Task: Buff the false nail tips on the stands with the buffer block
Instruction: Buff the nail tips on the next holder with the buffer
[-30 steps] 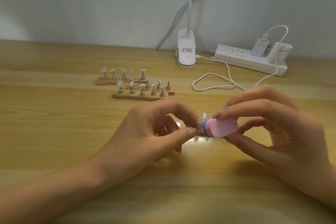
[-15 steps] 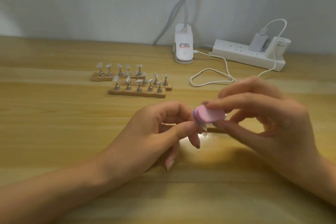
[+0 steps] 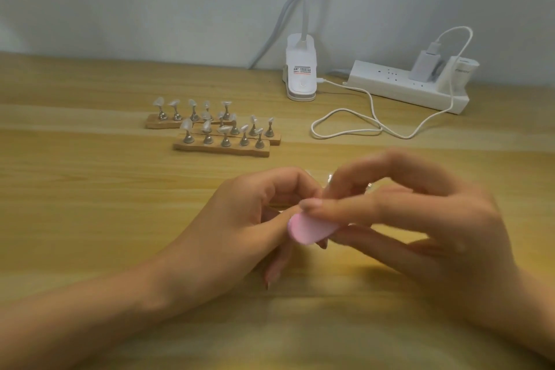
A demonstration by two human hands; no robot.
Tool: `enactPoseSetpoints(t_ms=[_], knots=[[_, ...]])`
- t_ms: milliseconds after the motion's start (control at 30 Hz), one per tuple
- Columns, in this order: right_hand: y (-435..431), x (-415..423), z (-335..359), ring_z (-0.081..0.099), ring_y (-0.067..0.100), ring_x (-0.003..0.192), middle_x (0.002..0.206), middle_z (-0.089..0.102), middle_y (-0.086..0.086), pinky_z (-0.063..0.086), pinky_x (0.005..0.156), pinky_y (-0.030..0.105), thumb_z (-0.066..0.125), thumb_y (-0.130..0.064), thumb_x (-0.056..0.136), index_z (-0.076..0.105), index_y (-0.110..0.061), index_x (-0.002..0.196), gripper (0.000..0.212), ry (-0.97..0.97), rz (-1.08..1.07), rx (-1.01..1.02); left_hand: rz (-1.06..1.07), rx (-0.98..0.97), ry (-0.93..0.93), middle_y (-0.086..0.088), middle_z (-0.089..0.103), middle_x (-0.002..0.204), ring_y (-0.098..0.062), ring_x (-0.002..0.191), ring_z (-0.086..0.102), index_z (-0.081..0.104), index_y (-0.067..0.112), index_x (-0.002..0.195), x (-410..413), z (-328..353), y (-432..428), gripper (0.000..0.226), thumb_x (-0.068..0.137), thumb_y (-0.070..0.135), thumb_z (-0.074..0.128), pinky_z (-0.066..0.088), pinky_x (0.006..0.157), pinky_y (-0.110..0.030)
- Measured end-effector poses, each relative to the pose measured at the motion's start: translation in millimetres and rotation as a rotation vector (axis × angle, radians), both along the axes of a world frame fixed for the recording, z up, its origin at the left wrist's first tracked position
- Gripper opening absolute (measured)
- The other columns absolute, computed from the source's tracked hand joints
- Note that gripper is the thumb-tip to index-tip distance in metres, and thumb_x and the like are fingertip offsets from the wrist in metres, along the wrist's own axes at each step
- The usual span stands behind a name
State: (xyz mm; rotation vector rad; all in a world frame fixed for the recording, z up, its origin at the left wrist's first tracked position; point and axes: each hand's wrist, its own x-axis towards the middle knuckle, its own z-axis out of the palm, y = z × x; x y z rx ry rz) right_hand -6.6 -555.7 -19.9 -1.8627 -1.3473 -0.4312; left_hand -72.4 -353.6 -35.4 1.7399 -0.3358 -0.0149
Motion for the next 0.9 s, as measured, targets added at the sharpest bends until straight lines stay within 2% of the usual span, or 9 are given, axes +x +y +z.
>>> enactPoseSetpoints(t_ms=[133, 233, 367, 467, 567, 633, 800, 900], knots=[[-1.1, 2.9, 0.5, 0.064, 0.014, 0.086, 0.101, 0.065, 0.001, 0.049, 0.066, 0.027, 0.072, -0.019, 0.091, 0.070, -0.020, 0.108, 0.018, 0.051, -0.053, 0.044, 0.007, -0.015, 0.001, 0.002, 0.071, 0.077, -0.008, 0.032, 0.046, 0.064, 0.016, 0.087, 0.2, -0.1, 0.4, 0.010, 0.093, 0.022, 0.059, 0.036, 0.042, -0.013], [-1.0, 1.5, -0.2, 0.062, 0.011, 0.083, 0.102, 0.064, -0.003, 0.047, 0.071, 0.021, 0.070, -0.021, 0.090, 0.072, -0.020, 0.108, 0.018, 0.000, 0.001, -0.016, 0.000, -0.001, -0.005, 0.005, 0.071, 0.074, -0.007, 0.033, 0.045, 0.064, 0.025, 0.081, 0.5, -0.2, -0.7, 0.015, 0.093, 0.017, 0.059, 0.036, 0.042, -0.015], [-2.1, 4.4, -0.1, 0.064, 0.016, 0.087, 0.100, 0.065, 0.000, 0.049, 0.067, 0.028, 0.072, -0.022, 0.090, 0.069, -0.022, 0.109, 0.019, 0.045, -0.052, 0.040, -0.004, -0.039, 0.010, 0.000, 0.072, 0.078, -0.008, 0.031, 0.045, 0.064, 0.017, 0.085, 0.5, -0.3, 0.1, 0.009, 0.091, 0.024, 0.062, 0.035, 0.039, -0.014], [-2.3, 2.7, -1.3, 0.065, 0.015, 0.086, 0.101, 0.065, 0.001, 0.050, 0.070, 0.024, 0.070, -0.021, 0.089, 0.071, -0.020, 0.109, 0.020, 0.023, -0.008, 0.024, -0.019, -0.028, -0.001, 0.001, 0.073, 0.078, -0.007, 0.032, 0.046, 0.064, 0.023, 0.082, -0.2, 0.0, -1.0, 0.010, 0.091, 0.027, 0.062, 0.035, 0.039, -0.014], [-3.3, 2.4, 0.2, 0.065, 0.016, 0.088, 0.100, 0.065, 0.001, 0.049, 0.067, 0.028, 0.070, -0.022, 0.088, 0.069, -0.022, 0.108, 0.020, 0.049, -0.034, 0.049, -0.015, -0.047, 0.014, 0.001, 0.072, 0.077, -0.009, 0.031, 0.045, 0.064, 0.021, 0.084, 1.0, 0.5, 0.5, 0.011, 0.091, 0.030, 0.064, 0.033, 0.038, -0.013], [-1.5, 0.3, -0.5, 0.064, 0.014, 0.086, 0.100, 0.064, 0.001, 0.049, 0.069, 0.024, 0.069, -0.021, 0.089, 0.070, -0.022, 0.108, 0.019, 0.021, -0.001, 0.026, -0.025, -0.027, 0.002, 0.002, 0.072, 0.076, -0.008, 0.032, 0.046, 0.063, 0.024, 0.082, 1.3, 0.1, 0.5, 0.011, 0.093, 0.026, 0.066, 0.034, 0.038, -0.015], [-2.4, 3.0, -0.9, 0.065, 0.018, 0.090, 0.102, 0.065, 0.002, 0.049, 0.067, 0.030, 0.070, -0.020, 0.089, 0.069, -0.021, 0.109, 0.020, 0.072, -0.030, 0.060, -0.034, -0.043, 0.008, 0.000, 0.072, 0.078, -0.010, 0.031, 0.046, 0.060, 0.013, 0.089, 1.3, -1.0, 0.3, 0.013, 0.093, 0.026, 0.062, 0.034, 0.038, -0.015], [-2.1, 0.8, -2.0, 0.065, 0.016, 0.087, 0.102, 0.064, 0.003, 0.050, 0.072, 0.022, 0.070, -0.019, 0.089, 0.070, -0.019, 0.109, 0.020, 0.040, 0.031, 0.022, -0.052, -0.006, -0.015, 0.001, 0.073, 0.078, -0.009, 0.033, 0.048, 0.058, 0.016, 0.087, 1.4, -1.3, -0.2, 0.009, 0.095, 0.019, 0.060, 0.035, 0.039, -0.017]])
